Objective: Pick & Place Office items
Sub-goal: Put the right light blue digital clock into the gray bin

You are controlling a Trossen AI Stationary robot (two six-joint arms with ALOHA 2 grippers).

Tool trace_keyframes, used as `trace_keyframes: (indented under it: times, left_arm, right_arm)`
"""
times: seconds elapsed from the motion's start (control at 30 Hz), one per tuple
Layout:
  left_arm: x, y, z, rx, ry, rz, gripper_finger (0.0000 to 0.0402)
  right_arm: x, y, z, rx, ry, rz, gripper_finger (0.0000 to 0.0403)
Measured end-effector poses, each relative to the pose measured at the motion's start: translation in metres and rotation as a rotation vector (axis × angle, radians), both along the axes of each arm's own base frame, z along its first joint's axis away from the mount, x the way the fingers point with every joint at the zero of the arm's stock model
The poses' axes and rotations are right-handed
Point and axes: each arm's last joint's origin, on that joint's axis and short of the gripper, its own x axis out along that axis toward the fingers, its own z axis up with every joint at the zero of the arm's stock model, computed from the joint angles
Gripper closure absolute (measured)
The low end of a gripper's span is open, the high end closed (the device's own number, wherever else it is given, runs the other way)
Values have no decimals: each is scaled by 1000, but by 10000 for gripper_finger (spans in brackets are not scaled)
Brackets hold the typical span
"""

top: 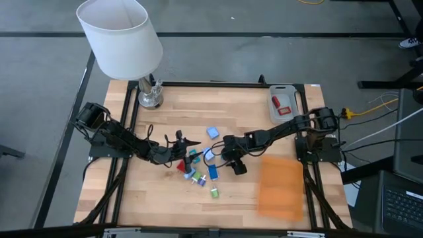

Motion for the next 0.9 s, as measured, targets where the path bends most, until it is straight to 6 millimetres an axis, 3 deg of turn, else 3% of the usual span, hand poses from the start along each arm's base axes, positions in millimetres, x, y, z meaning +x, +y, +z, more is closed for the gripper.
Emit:
trace_keyframes:
  times: [0.23,0.47,0.73,0.9]
  left_arm:
    - [0,0,-1,5,14,0,208]
    - [0,0,-2,5,17,0,208]
    - [0,0,-1,-3,10,1,208]
    - [0,0,-1,-5,9,2,208]
  right_arm:
    - [1,-4,0,0,-5,-40,198]
    - [3,-8,1,13,-21,-69,361]
    - [8,-8,8,-3,-20,-87,359]
    - [21,-11,42,-97,-39,-90,359]
